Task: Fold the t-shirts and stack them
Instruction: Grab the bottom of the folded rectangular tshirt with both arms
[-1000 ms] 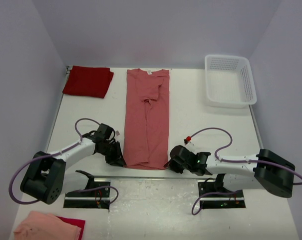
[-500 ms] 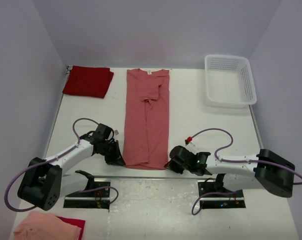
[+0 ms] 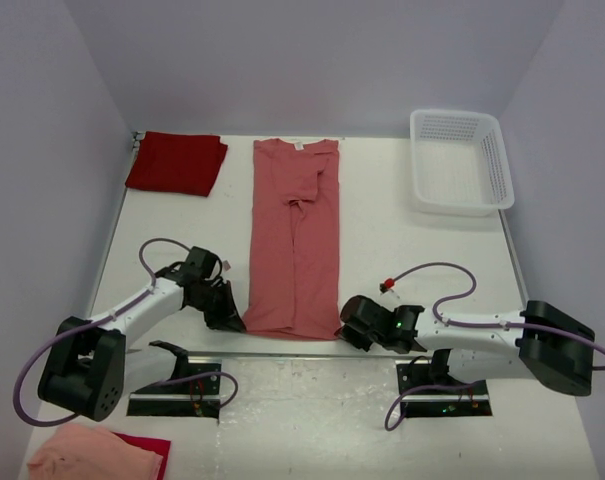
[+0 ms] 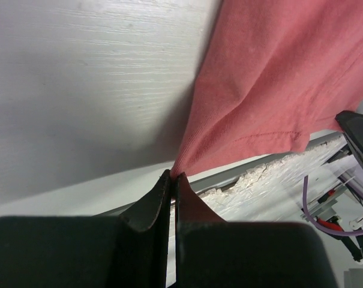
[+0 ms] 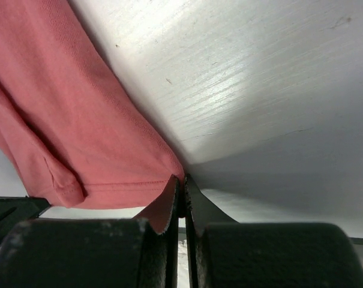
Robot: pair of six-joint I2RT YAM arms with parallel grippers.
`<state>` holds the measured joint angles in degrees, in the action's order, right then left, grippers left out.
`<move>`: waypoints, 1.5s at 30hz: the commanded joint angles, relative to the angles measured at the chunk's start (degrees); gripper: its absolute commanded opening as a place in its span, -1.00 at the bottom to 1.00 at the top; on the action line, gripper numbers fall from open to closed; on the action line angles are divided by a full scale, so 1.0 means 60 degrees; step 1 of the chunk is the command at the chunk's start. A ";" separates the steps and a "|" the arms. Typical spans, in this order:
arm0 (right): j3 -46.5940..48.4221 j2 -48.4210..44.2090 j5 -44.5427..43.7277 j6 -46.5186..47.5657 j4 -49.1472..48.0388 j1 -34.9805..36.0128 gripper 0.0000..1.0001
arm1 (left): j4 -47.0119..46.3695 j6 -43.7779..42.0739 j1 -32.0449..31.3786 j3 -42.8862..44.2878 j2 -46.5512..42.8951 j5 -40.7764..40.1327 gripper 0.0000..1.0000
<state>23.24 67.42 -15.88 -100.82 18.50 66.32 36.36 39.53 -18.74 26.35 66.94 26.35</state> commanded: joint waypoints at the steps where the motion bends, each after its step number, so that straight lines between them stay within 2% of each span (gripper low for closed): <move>1: -0.0520 0.0351 -0.0781 -0.0160 0.2805 0.0049 -1.00 | 0.0605 -0.0552 0.0413 0.0106 -0.0038 -0.0216 -1.00; 10: -0.0227 0.0482 -0.0840 0.0088 0.2893 0.0137 -1.00 | 0.0444 -0.0802 0.0692 -0.0129 0.0050 0.0207 -1.00; 16: 0.0622 0.0907 -0.1132 0.1257 0.2893 0.0415 -1.00 | 0.0356 -0.1153 0.0605 0.0106 -0.0082 0.0851 -1.00; 23: 0.1558 0.0366 -0.1586 0.2578 0.3388 0.0621 -1.00 | 0.0049 -0.1607 0.0443 0.0179 -0.0417 0.2374 -1.00; 31: 0.2790 -0.0074 -0.2085 0.4276 0.4255 0.0606 -1.00 | -0.0054 -0.1695 0.0428 0.0486 -0.0800 0.2816 -1.00; 37: 0.4135 0.0013 -0.2172 0.6135 0.4270 -0.0184 -1.00 | -0.0639 -0.1476 0.0443 0.1378 -0.0434 0.2583 -1.00; 45: 0.5324 0.1022 -0.1251 0.9517 0.3274 -0.2337 -1.00 | -0.1416 -0.1344 0.0458 0.2872 0.0986 0.2172 -1.00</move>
<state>51.83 71.48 -24.01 -54.50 40.05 54.70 31.86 30.96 -16.14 39.27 70.76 40.01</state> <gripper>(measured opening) 0.010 0.010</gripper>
